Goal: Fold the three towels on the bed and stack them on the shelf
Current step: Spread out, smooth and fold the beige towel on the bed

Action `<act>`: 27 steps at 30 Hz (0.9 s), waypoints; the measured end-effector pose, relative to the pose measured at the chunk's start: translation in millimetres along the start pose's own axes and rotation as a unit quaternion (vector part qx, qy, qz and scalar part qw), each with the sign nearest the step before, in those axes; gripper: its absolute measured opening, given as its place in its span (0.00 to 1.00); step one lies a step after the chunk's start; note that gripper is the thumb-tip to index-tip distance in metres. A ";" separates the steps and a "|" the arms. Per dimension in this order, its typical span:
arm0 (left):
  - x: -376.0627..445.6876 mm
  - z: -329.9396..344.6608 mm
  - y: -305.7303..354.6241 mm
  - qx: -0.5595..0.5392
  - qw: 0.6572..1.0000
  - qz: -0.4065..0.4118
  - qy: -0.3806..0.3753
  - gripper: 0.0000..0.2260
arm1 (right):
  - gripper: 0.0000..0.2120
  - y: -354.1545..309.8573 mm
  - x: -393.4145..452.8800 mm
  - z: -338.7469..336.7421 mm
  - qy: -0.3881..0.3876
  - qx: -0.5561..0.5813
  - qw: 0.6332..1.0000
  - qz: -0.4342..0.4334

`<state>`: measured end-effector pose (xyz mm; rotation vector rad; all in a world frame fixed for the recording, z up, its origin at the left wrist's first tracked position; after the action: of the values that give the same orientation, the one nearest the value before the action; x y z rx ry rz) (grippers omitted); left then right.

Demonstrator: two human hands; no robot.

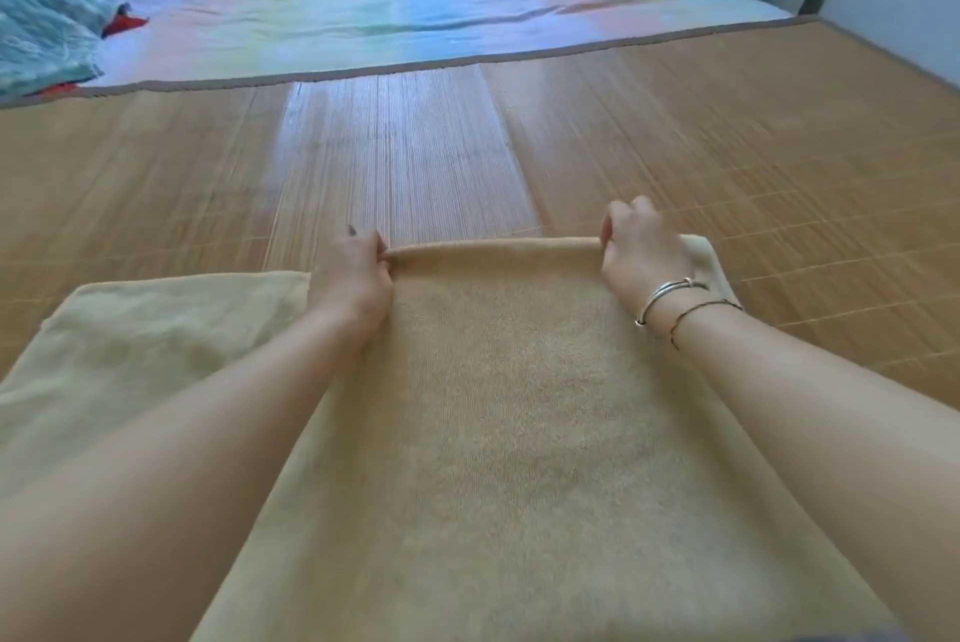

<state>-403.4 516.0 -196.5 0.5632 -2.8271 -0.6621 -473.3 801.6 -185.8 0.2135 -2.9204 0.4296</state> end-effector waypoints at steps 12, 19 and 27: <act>-138.0 -8.7 -54.3 0.119 0.964 0.085 -0.221 0.33 | 0.25 -119.3 -173.1 8.3 -0.232 0.042 0.936 -0.260; -225.3 -49.8 -161.5 0.189 0.925 0.096 -0.316 0.49 | 0.45 -150.0 -266.3 28.6 -0.348 -0.011 0.891 -0.292; -243.7 -77.8 -182.2 0.256 0.916 0.104 -0.291 0.35 | 0.45 -133.8 -272.8 27.3 -0.334 -0.148 0.889 -0.276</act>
<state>-102.9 432.6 -233.5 0.1209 -3.5793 -0.0220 -189.7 698.0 -229.7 1.3363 -3.2669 -0.2371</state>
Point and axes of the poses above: each hand's wrist, its own x-axis towards the middle knuckle, its own z-axis out of the palm, y = z × x, the point moved 8 cm from there along x, towards the middle knuckle, and after that the axes turned 2 degrees about -z, right-handed, at the moved point
